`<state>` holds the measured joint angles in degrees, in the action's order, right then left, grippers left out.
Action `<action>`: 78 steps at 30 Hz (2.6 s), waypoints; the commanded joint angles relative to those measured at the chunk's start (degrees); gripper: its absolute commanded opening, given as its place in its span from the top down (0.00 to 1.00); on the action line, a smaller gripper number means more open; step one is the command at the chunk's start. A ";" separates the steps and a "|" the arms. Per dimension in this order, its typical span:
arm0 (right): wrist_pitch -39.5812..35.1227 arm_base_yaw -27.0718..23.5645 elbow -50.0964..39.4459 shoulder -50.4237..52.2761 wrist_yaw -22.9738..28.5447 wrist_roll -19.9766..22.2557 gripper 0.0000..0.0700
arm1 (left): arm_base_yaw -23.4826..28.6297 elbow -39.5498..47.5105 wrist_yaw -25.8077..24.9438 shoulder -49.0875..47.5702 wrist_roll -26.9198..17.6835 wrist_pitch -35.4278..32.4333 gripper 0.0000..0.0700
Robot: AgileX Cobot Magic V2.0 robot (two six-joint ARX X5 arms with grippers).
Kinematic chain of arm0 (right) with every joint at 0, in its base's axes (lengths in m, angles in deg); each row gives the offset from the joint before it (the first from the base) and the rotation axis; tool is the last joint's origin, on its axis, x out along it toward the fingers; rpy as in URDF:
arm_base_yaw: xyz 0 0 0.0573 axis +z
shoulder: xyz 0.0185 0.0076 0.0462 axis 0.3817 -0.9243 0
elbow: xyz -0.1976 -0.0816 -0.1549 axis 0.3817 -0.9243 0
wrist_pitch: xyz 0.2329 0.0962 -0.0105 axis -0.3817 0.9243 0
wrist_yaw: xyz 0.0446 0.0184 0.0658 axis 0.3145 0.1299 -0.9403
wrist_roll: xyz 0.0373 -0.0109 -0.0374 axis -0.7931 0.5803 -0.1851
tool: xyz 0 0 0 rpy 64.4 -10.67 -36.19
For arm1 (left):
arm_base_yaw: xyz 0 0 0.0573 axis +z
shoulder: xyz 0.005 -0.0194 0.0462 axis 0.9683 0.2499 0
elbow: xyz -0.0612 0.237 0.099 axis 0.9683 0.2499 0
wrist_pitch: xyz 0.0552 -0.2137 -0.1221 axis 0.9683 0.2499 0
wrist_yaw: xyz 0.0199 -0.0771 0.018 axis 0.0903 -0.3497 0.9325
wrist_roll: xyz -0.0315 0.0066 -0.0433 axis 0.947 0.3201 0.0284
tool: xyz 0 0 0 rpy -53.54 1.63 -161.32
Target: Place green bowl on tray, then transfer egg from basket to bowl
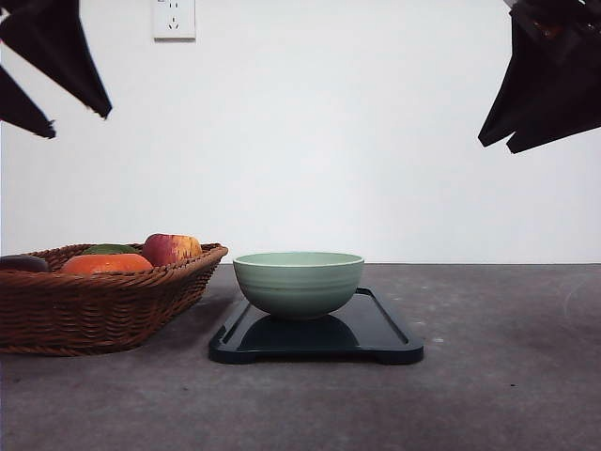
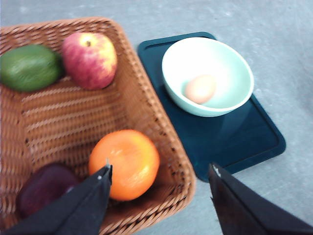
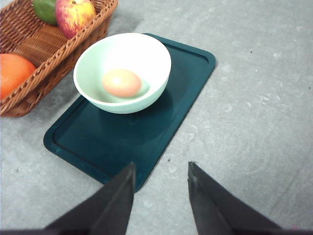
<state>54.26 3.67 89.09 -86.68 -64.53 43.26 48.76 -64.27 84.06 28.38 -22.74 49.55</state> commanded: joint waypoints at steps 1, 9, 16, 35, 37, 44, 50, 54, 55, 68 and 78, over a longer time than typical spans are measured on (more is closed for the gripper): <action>-0.50 0.35 0.39 -0.22 -0.05 0.66 0.70 | 0.05 0.31 0.20 0.48 0.30 -0.54 0.44; 0.73 0.35 0.39 -0.13 0.02 0.64 0.90 | 0.11 0.42 0.13 0.51 0.94 1.13 0.84; 0.50 0.37 0.42 0.00 -1.33 0.31 0.98 | 0.09 0.35 0.13 0.51 0.94 1.46 1.00; 0.42 0.38 0.42 0.00 -1.33 0.31 0.98 | 7.97 10.02 -0.08 -7.23 -4.20 -10.98 1.00; 0.42 0.39 0.42 0.00 -1.34 0.31 0.98 | 10.79 15.03 -0.08 -10.78 -3.80 -15.89 1.00; 0.42 0.37 0.42 0.00 -1.33 0.31 0.98 | 20.16 29.43 -0.07 -26.34 -3.82 -24.16 1.00; 0.40 0.38 0.42 0.00 -1.33 0.31 0.98 | 24.36 36.04 -0.07 -37.94 -3.84 -23.78 1.00; 0.40 0.37 0.42 0.00 -1.33 0.31 0.98 | 25.04 39.12 -0.04 -43.14 -4.00 -22.78 1.00; 0.40 0.37 0.42 0.00 -1.33 0.31 0.98 | 25.08 39.99 -0.04 -44.12 -4.10 -22.98 1.00; -0.25 0.38 0.42 0.00 -1.34 0.31 0.98 | 28.09 42.86 -0.02 -50.24 -5.56 -17.91 1.00; -0.27 0.38 0.42 0.00 -1.33 0.31 0.98 | 28.09 42.84 -0.02 -50.22 -5.59 -17.91 1.00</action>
<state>54.62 3.74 89.09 -86.53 -65.84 43.26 76.80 -22.52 84.04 -21.82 -27.52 31.84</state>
